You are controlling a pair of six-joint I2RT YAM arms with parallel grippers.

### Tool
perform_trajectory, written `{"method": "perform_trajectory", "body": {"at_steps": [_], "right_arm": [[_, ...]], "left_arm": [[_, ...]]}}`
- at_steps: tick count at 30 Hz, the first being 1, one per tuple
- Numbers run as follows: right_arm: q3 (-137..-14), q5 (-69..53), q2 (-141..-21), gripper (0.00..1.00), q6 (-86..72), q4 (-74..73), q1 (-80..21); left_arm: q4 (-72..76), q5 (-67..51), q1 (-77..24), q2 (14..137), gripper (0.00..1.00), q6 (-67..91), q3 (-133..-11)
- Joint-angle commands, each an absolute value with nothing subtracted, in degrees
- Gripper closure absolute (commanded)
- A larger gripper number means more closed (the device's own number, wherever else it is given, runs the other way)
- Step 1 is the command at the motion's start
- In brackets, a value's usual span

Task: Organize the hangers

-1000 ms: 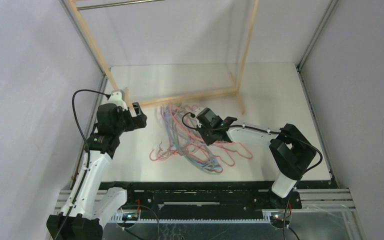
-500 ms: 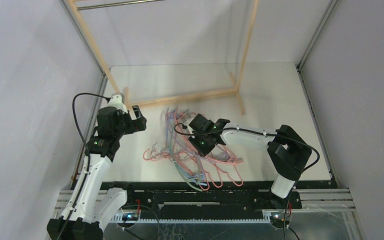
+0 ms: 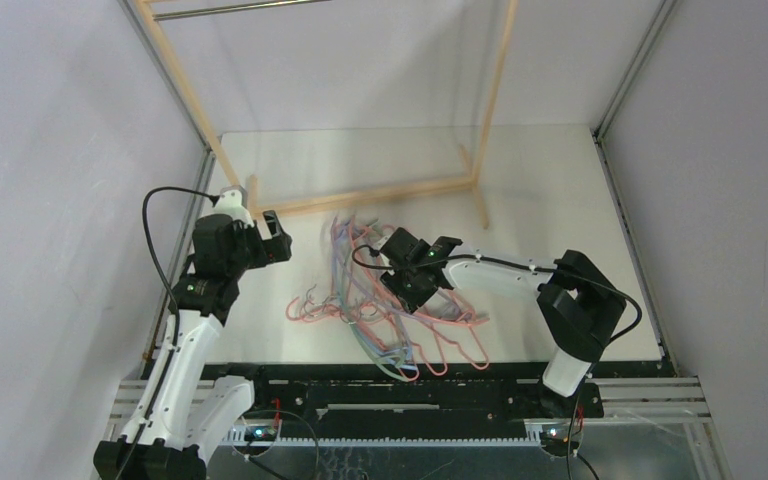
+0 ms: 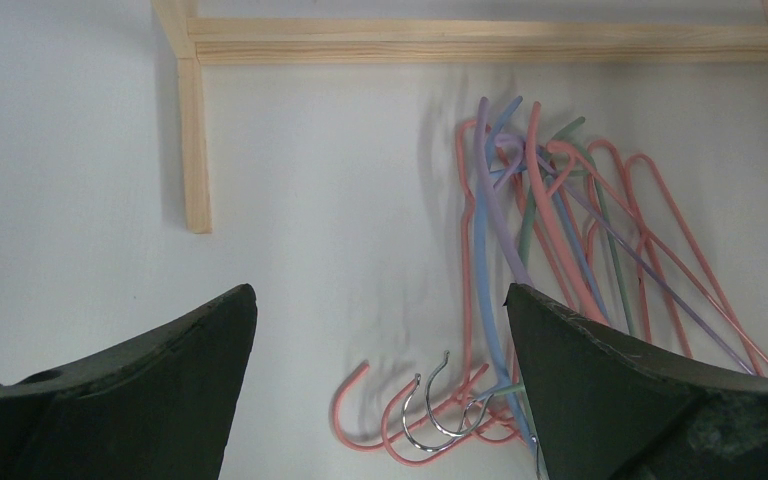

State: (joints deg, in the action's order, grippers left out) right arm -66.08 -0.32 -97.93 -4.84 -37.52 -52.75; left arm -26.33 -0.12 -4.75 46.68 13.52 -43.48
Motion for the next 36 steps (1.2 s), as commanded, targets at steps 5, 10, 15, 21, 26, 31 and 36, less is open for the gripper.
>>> {"method": "perform_trajectory", "body": {"at_steps": [5, 10, 15, 21, 26, 31, 36], "right_arm": [[-65.08, -4.70, -98.06, 0.62, -4.87, -34.54, -52.95], [-64.78, -8.10, -98.27, 0.91, -4.40, -33.93, -52.93], [-65.07, -7.05, -95.88, 1.00, -3.95, -34.07, -52.83], [-71.73, -8.61, -92.14, 1.00, -2.94, -38.17, -52.22], [-77.86, -15.50, -89.90, 1.00, -3.76, -39.49, -49.16], [-81.33, -22.14, -88.95, 1.00, -7.37, -38.56, -45.29], [-84.99, -29.75, -87.17, 1.00, -12.98, -36.54, -40.91]], "left_arm": [[-25.98, 0.70, -5.01, 45.06, 0.00, 13.45, -43.45], [-26.41, 0.96, -4.98, 44.77, 0.00, 13.23, -43.69], [-26.45, 1.62, -4.99, 44.38, 0.00, 13.28, -43.77], [-26.21, 1.83, -5.01, 44.47, 0.00, 13.27, -44.24], [-26.00, 1.71, -4.96, 44.75, 0.00, 13.31, -44.36], [-25.93, 1.89, -4.94, 44.33, 0.00, 13.40, -43.91], [-25.92, 2.46, -5.00, 43.76, 0.00, 13.45, -43.74]]}}
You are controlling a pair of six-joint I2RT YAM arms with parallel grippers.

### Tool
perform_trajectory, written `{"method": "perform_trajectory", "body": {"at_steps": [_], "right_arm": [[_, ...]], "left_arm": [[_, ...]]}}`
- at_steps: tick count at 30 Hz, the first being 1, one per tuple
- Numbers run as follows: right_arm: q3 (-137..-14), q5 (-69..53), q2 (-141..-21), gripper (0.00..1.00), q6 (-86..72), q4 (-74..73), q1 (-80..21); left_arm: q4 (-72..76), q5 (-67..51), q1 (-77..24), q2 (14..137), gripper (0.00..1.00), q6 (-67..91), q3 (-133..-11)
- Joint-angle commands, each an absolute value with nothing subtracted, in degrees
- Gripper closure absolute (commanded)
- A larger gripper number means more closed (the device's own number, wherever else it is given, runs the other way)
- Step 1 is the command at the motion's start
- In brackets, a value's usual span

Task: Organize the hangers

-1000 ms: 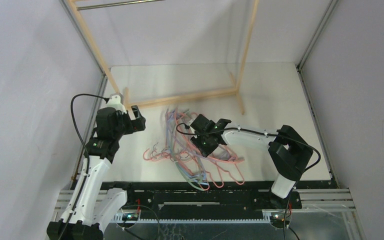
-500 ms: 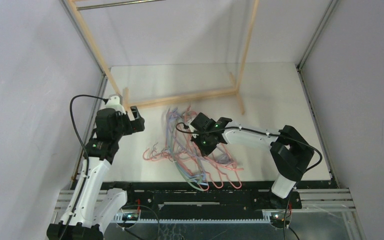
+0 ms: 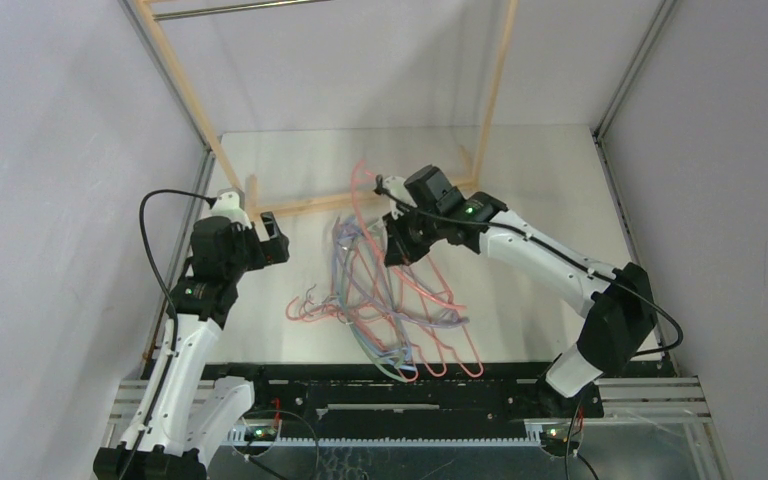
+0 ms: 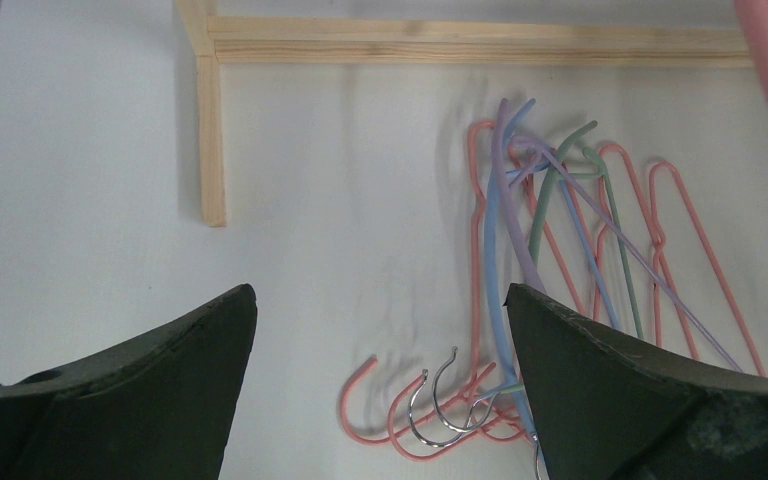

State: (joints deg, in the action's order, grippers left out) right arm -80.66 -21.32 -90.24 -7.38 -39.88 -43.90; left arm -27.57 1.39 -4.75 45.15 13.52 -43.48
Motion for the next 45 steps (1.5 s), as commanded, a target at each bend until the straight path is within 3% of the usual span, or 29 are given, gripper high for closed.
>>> {"method": "perform_trajectory", "body": {"at_steps": [1, 8, 20, 31, 45], "right_arm": [[-85.92, -31.66, -86.88, 1.00, -14.28, -35.77, -39.75], [-94.63, -43.79, -88.39, 1.00, -28.44, -22.42, -30.65], [-120.44, -45.35, -105.09, 1.00, -40.23, -8.16, -28.53], [-124.77, -46.61, -111.49, 1.00, -56.15, 9.00, -26.29], [-130.60, -45.25, -115.68, 1.00, -59.92, 9.95, -24.55]], "left_arm": [[-25.93, 2.48, -5.01, 43.68, 0.00, 13.40, -43.74], [-25.61, 2.51, -4.99, 43.50, 0.00, 13.74, -43.94], [-25.92, 1.39, -4.99, 43.29, 0.00, 13.85, -45.23], [-27.07, 2.50, -5.01, 42.73, 0.00, 12.85, -44.64], [-26.81, 2.48, -5.00, 43.81, 0.00, 12.43, -44.34]]}}
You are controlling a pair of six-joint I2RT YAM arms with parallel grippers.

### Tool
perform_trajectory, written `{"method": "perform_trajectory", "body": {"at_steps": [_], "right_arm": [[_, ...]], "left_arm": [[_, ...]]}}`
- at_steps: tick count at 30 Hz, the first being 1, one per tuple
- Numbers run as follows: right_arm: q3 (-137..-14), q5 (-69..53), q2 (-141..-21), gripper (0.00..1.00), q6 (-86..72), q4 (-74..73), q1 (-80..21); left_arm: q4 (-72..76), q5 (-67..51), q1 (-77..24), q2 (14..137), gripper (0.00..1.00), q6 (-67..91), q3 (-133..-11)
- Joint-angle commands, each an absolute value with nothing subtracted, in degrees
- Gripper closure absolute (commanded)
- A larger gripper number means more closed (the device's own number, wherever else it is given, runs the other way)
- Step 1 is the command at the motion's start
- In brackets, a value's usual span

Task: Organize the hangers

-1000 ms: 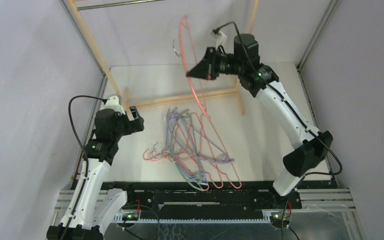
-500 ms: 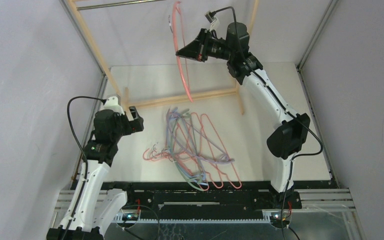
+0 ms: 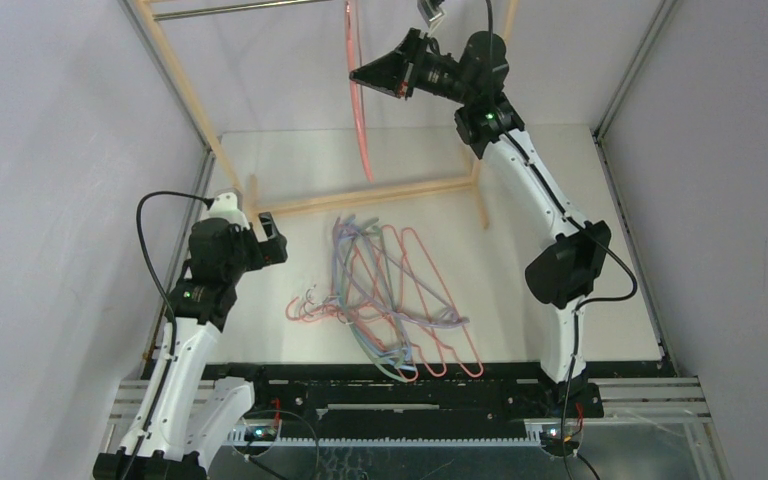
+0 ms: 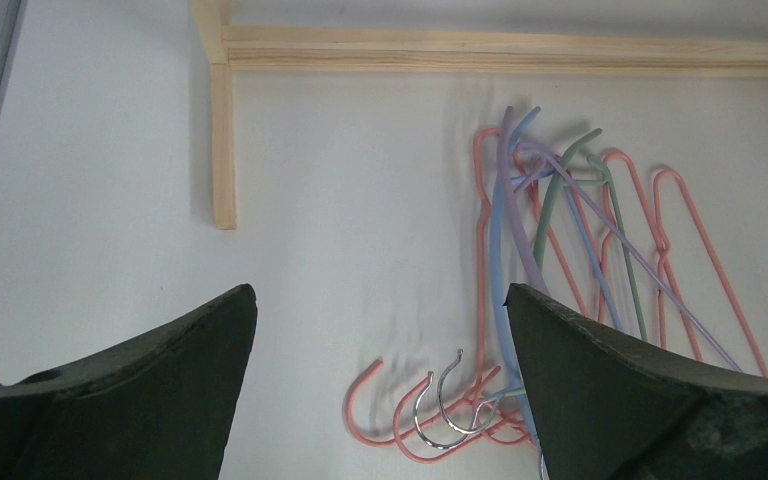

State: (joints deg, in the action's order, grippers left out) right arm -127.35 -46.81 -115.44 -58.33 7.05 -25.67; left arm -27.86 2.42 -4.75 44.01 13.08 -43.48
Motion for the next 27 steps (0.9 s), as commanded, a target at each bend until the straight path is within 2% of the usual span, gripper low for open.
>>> {"method": "perform_trajectory", "body": {"at_steps": [1, 10, 19, 27], "right_arm": [[-131.09, -44.87, -116.15, 1.00, -59.83, 9.25, -24.38], [-135.73, -41.74, -120.12, 1.00, -58.94, 5.50, -23.53], [-135.43, -38.77, -120.25, 1.00, -59.98, 3.27, -21.88], [-122.13, -36.10, -112.51, 1.00, -59.18, 6.93, -18.51]], "left_arm": [[-26.92, 2.58, -5.01, 43.85, 0.00, 12.35, -44.48], [-27.51, 3.41, -5.01, 44.11, 0.00, 11.50, -45.10], [-27.46, 3.67, -5.01, 43.86, 0.00, 11.47, -44.29], [-26.91, 3.74, -5.01, 43.37, 0.01, 11.93, -43.10]]}}
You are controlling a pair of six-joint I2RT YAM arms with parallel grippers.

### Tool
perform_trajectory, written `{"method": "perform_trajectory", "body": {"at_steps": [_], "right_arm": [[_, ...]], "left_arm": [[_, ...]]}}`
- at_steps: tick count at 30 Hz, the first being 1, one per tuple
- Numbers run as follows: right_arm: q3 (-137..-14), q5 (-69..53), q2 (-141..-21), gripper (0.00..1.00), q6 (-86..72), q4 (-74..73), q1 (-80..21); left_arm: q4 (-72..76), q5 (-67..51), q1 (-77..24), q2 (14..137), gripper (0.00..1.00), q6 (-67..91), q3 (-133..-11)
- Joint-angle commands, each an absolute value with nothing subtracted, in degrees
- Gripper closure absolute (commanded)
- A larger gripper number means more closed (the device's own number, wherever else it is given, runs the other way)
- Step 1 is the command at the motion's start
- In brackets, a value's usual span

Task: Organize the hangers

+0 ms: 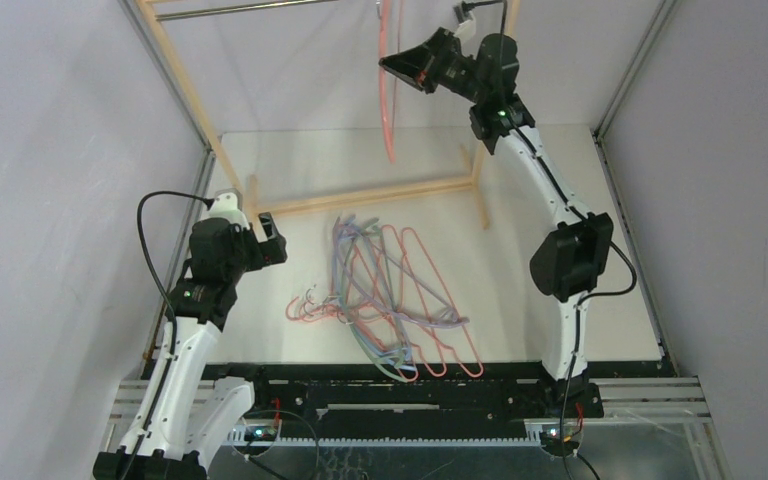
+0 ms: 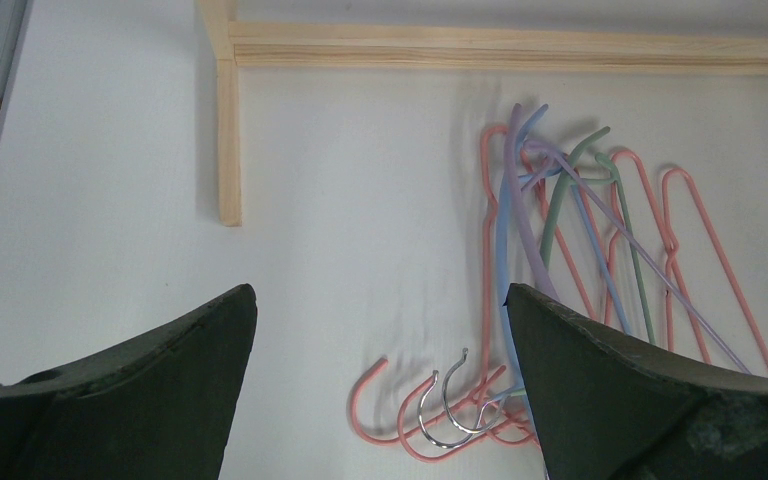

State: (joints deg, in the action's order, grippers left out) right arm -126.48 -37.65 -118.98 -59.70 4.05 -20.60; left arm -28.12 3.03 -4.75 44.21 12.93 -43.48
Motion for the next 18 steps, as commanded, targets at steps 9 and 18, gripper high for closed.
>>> {"method": "perform_trajectory", "body": {"at_steps": [9, 18], "right_arm": [[-116.52, -36.99, -107.44, 1.00, -59.52, 8.83, -14.19], [-111.82, -37.40, -102.67, 1.00, -59.92, 9.30, -10.78]], "left_arm": [[-25.64, 2.64, -4.99, 44.42, 0.00, 12.74, -42.89], [-25.36, 2.90, -4.95, 44.61, 0.00, 12.92, -42.44]]}}
